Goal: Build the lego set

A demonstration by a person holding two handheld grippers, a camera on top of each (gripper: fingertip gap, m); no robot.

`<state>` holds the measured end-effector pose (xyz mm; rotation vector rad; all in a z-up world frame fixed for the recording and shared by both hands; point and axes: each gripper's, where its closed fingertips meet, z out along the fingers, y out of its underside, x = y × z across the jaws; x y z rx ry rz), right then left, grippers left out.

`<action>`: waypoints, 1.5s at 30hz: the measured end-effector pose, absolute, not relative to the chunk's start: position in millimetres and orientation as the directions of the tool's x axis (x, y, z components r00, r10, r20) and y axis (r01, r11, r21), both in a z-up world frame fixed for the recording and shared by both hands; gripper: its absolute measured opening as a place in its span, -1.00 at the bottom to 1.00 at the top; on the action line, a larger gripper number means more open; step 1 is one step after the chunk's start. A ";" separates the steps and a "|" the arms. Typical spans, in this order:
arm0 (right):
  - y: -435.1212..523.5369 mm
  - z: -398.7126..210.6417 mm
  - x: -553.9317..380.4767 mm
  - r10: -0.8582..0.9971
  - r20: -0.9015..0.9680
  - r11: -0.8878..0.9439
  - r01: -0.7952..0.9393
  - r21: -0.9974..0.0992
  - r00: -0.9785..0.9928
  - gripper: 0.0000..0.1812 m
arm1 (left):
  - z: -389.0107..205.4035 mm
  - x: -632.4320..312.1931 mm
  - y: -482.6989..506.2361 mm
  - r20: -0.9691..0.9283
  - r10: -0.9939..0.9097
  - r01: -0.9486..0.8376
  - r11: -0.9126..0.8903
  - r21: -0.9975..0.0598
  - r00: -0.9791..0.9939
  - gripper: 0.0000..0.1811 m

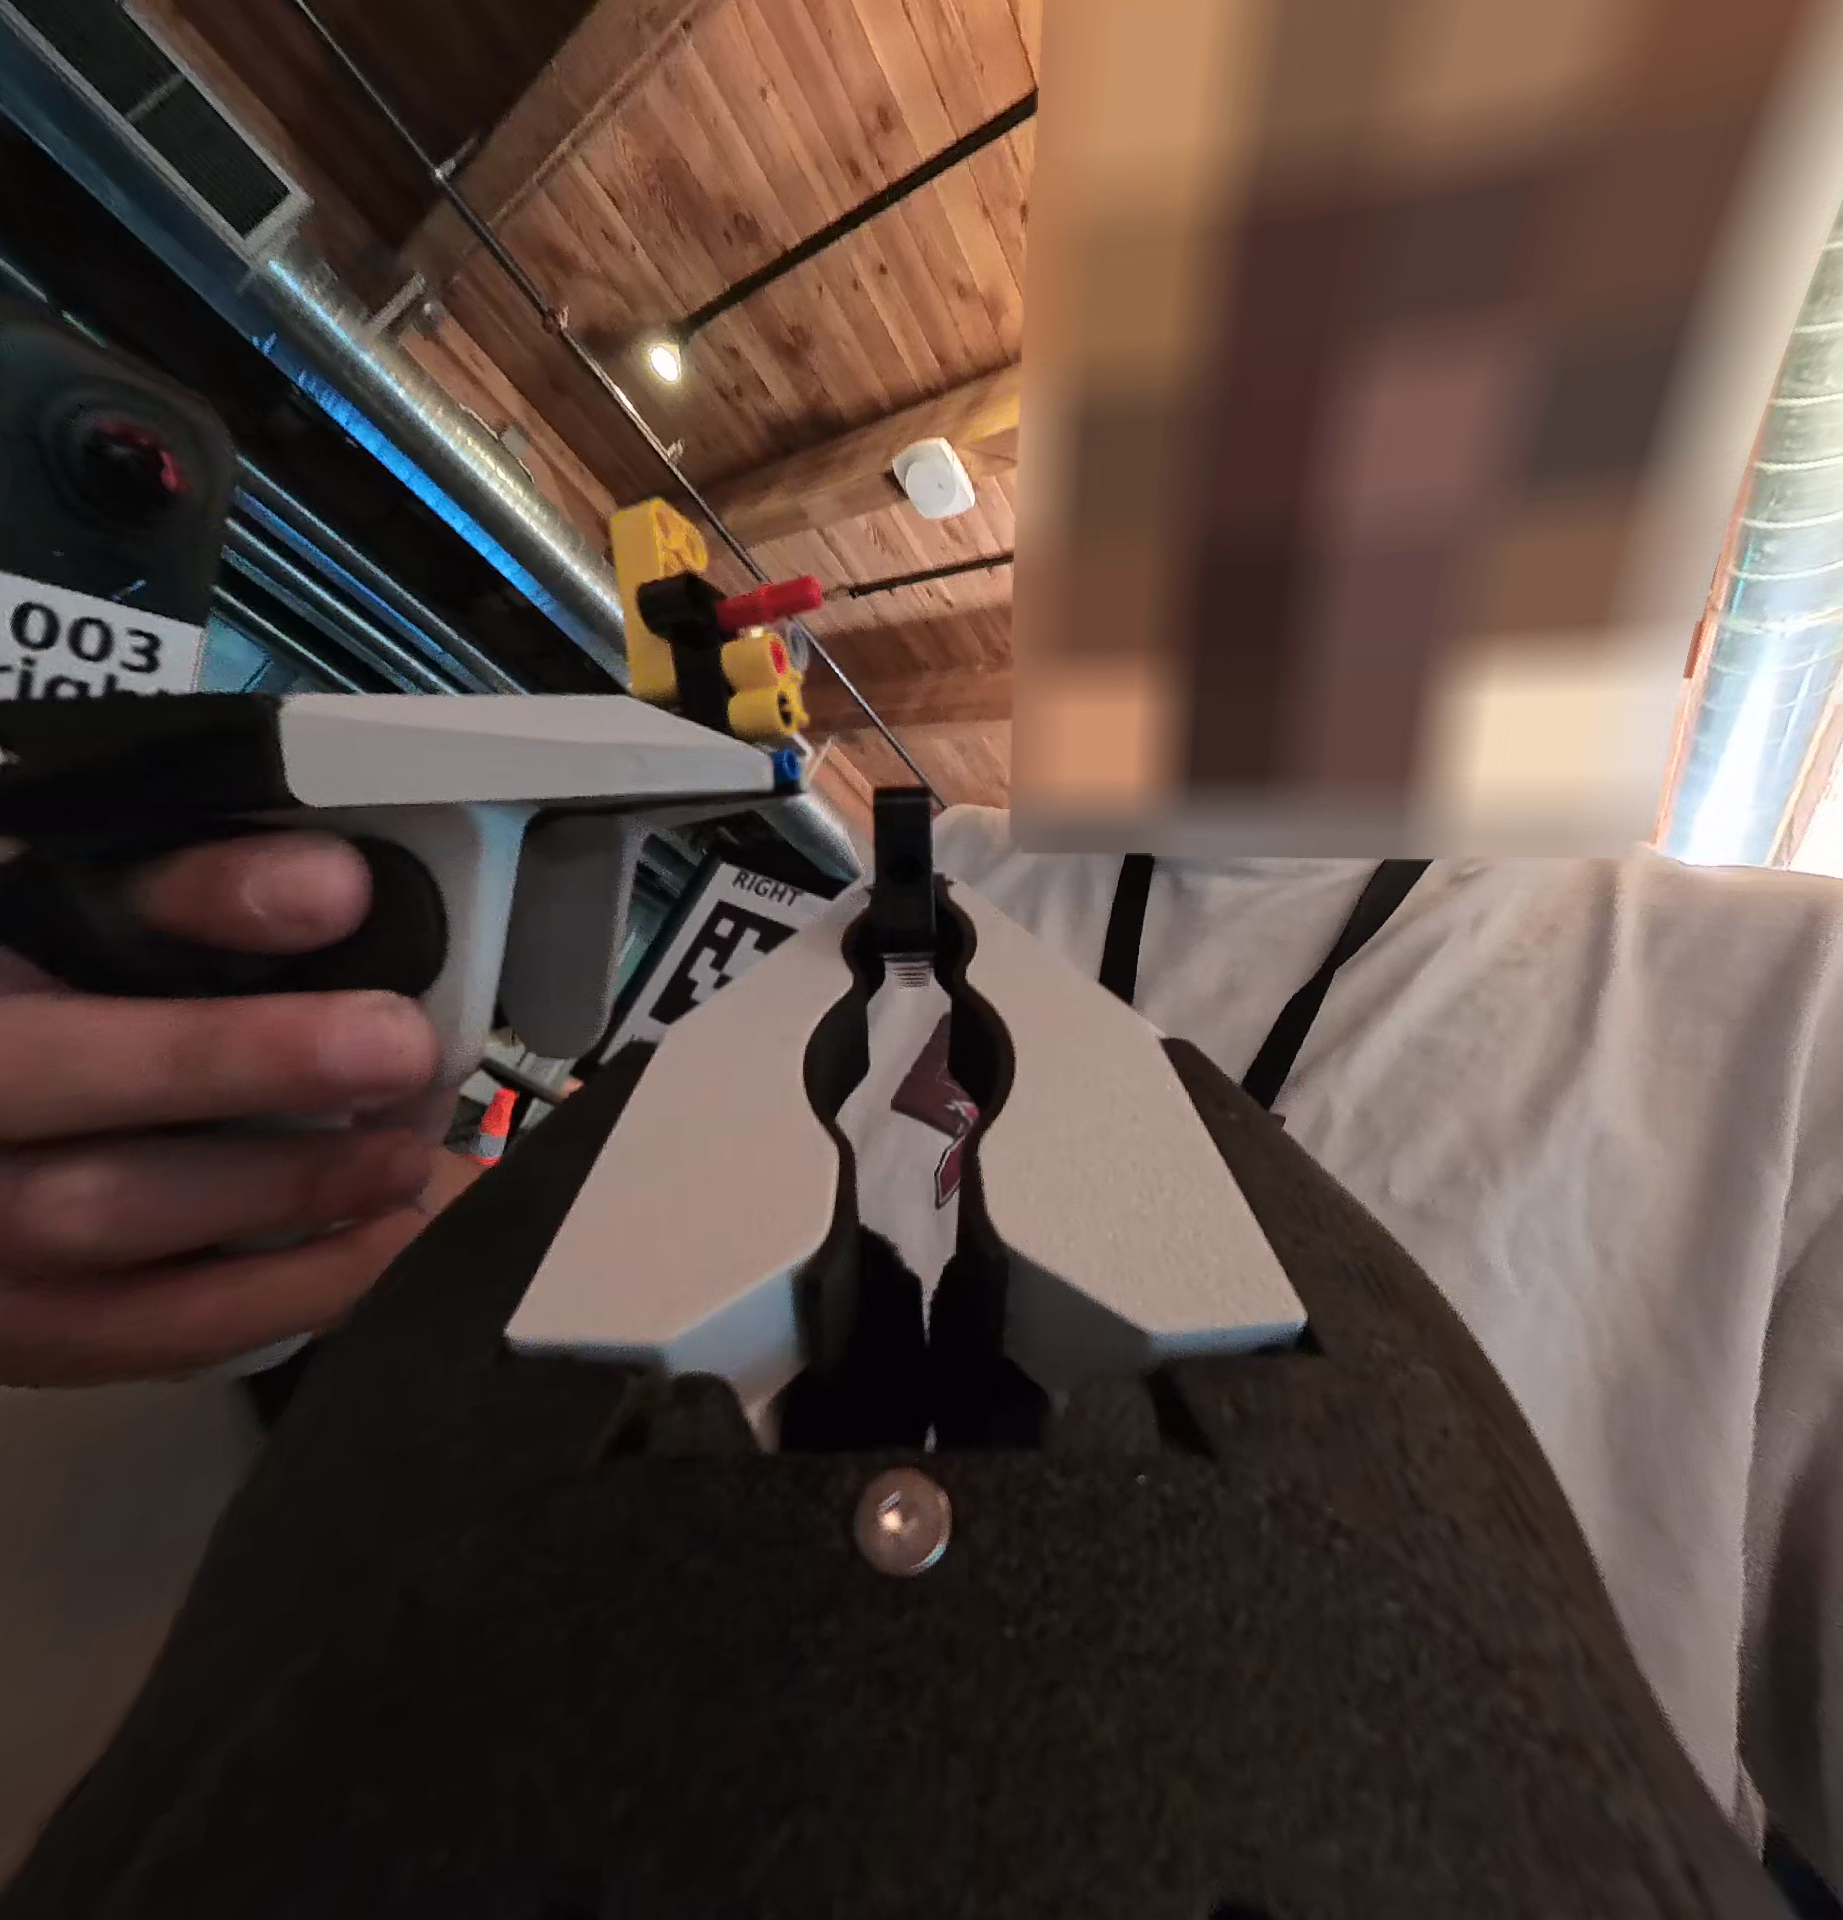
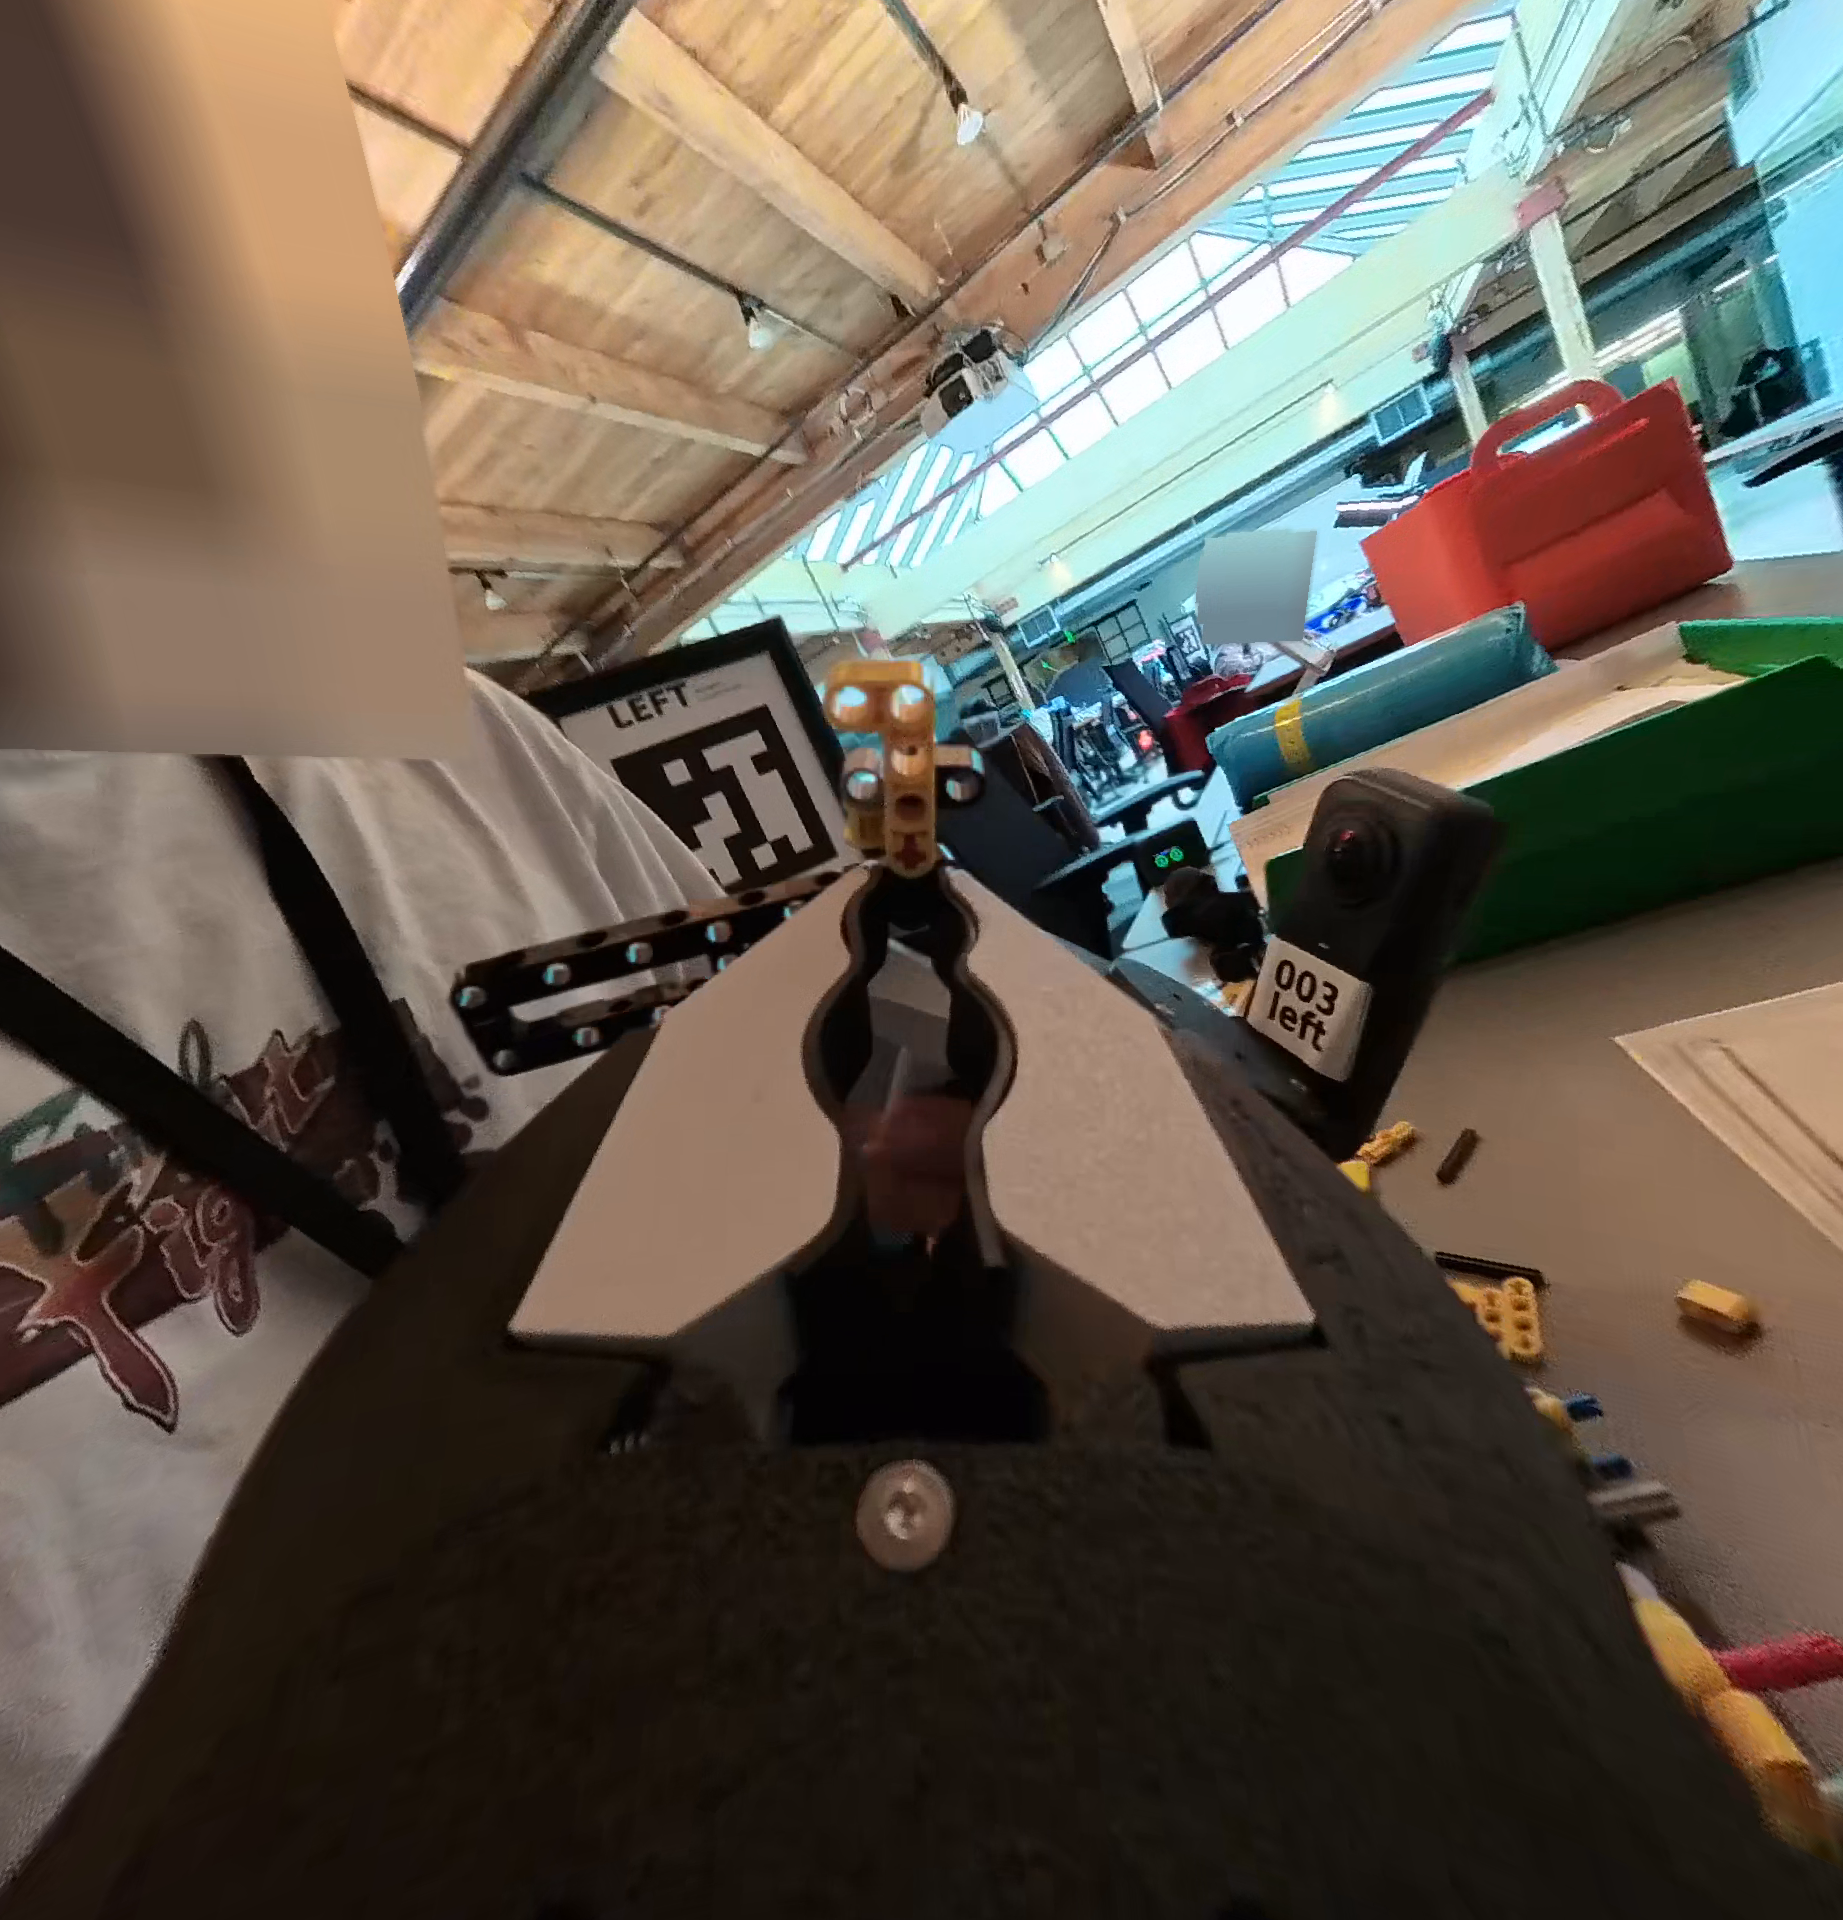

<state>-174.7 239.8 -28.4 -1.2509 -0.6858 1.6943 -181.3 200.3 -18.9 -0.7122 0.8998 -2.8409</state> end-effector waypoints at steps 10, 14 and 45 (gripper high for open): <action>231.8 -32.5 -189.7 0.855 -0.480 -0.518 -0.313 -0.796 -0.195 -0.93 | -18.5 -185.4 208.8 0.382 -0.179 -0.045 -0.860 -0.509 -0.907 -0.92; 232.2 -31.2 -190.7 0.850 -0.480 -0.526 -0.308 -0.793 -0.217 -0.94 | -18.7 -186.2 208.9 0.381 -0.143 -0.071 -0.865 -0.497 -0.913 -0.92; 191.9 -166.5 -36.8 0.798 -0.217 -0.595 0.681 -0.427 0.562 -0.93 | -16.4 -196.0 218.0 0.379 -0.261 -0.014 -0.807 -0.590 -0.888 -0.92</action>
